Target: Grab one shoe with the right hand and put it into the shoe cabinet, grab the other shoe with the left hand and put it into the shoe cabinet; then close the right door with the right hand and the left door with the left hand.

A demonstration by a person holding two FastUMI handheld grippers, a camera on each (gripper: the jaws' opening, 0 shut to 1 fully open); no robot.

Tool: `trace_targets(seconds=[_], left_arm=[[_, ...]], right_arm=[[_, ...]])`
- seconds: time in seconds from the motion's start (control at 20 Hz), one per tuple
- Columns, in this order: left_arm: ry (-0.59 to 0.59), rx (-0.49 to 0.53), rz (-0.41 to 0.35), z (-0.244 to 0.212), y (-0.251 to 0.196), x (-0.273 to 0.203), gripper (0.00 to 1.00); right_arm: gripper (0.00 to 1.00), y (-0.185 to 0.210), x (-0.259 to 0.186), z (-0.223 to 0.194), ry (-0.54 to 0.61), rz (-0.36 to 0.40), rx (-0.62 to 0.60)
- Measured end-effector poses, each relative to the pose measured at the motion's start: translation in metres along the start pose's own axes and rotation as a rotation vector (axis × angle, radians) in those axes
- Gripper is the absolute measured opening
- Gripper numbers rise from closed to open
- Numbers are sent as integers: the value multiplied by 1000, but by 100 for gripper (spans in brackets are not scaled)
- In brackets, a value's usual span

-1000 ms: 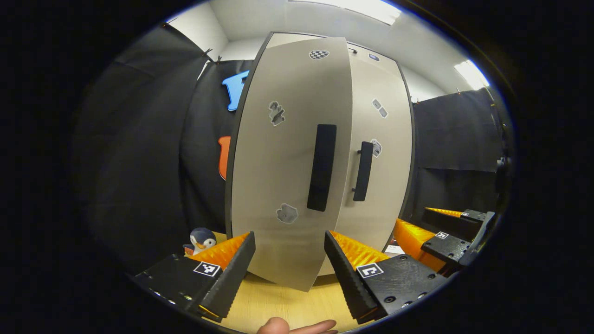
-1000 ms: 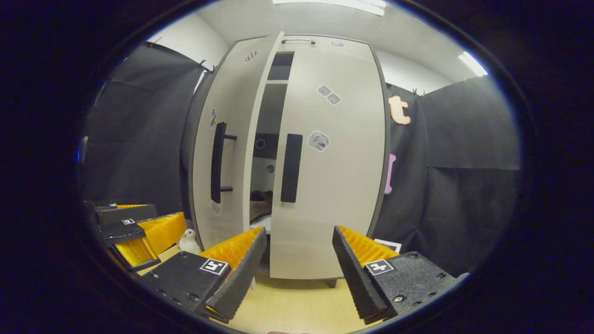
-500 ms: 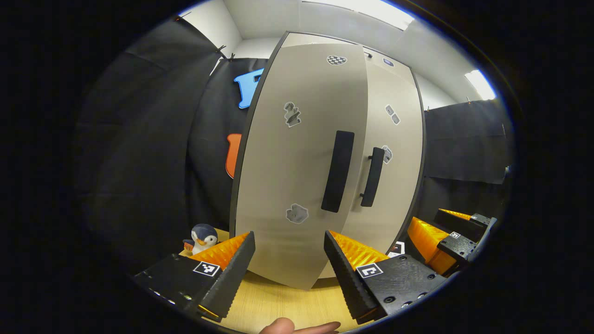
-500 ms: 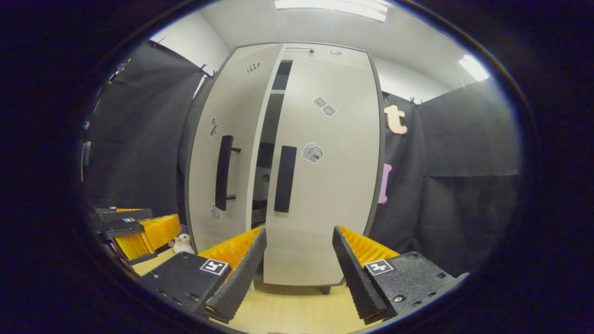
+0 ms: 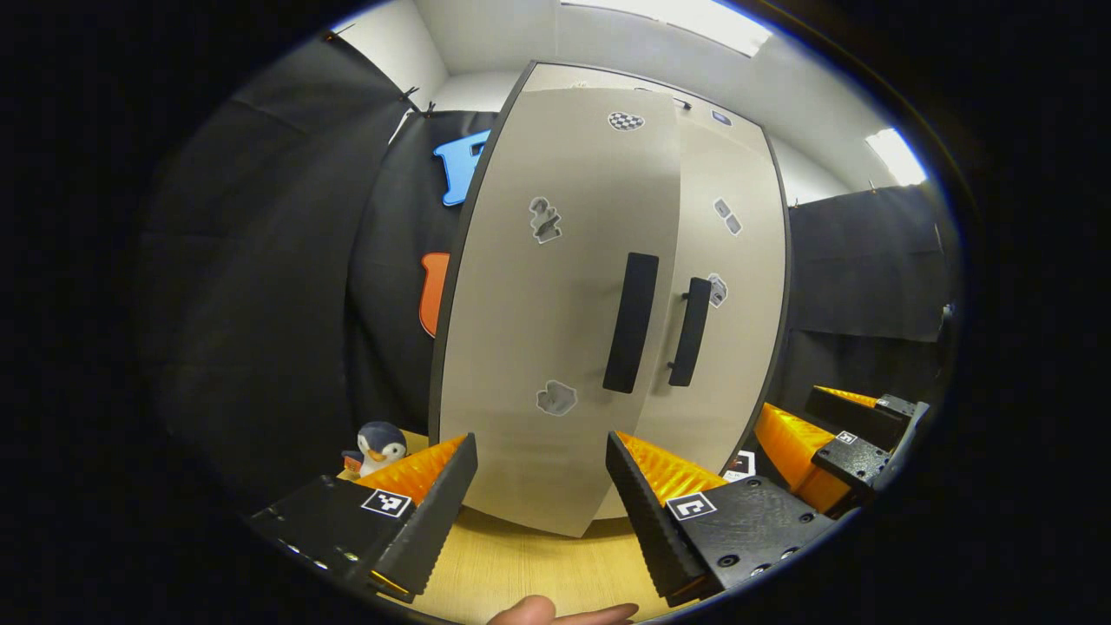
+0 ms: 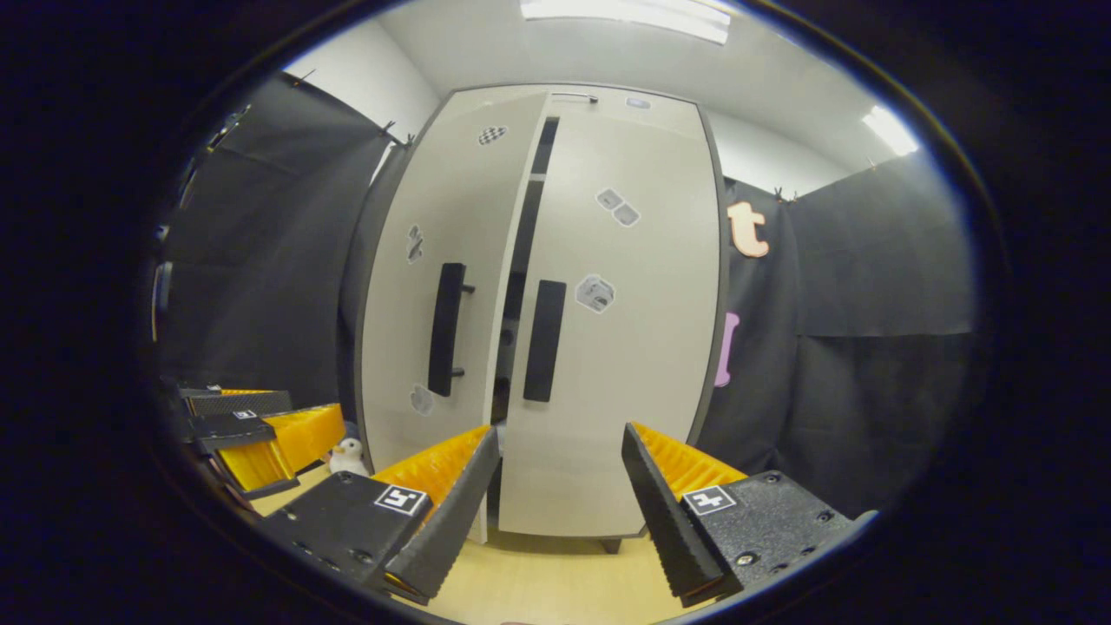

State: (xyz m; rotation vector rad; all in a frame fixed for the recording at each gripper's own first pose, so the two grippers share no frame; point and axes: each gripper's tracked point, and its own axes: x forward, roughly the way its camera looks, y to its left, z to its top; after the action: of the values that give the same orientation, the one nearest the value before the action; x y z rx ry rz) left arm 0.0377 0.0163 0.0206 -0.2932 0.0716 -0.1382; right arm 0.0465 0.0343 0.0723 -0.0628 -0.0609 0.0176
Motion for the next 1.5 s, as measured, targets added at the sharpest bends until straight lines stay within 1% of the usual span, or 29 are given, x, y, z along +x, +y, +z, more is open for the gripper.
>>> trace_targets(seconds=[0.25,0.4,0.5,0.6,0.7,0.85,1.1,1.15,1.25,1.35,1.5], left_arm=[[-8,-11,1,1,3,-7,90],[-16,-13,5,2,5,-10,91],[-13,-11,1,2,3,-11,90],[-11,-5,3,2,4,-11,90],[-10,-5,-1,2,2,-12,90],[-8,-4,2,2,3,-13,90],[11,-1,-3,-4,3,-12,91],[9,5,1,-3,5,-11,91],[3,10,-1,-2,4,-9,91],[-3,20,-2,-1,3,-9,91],[-21,27,-13,3,0,-8,90]], right_arm=[[92,5,-5,0,-9,7,1],[94,7,-7,1,-15,12,3],[92,7,-7,-1,-10,13,2],[94,7,-7,-1,-8,14,6],[93,8,-7,-2,-6,13,7],[94,10,-6,-3,-4,18,5],[93,5,-4,-3,-5,5,16],[94,3,-3,-3,-6,-1,22],[93,1,-3,-4,-8,-10,31],[94,-2,-3,-6,-3,-15,40],[92,-3,-1,-3,-4,-18,49]])
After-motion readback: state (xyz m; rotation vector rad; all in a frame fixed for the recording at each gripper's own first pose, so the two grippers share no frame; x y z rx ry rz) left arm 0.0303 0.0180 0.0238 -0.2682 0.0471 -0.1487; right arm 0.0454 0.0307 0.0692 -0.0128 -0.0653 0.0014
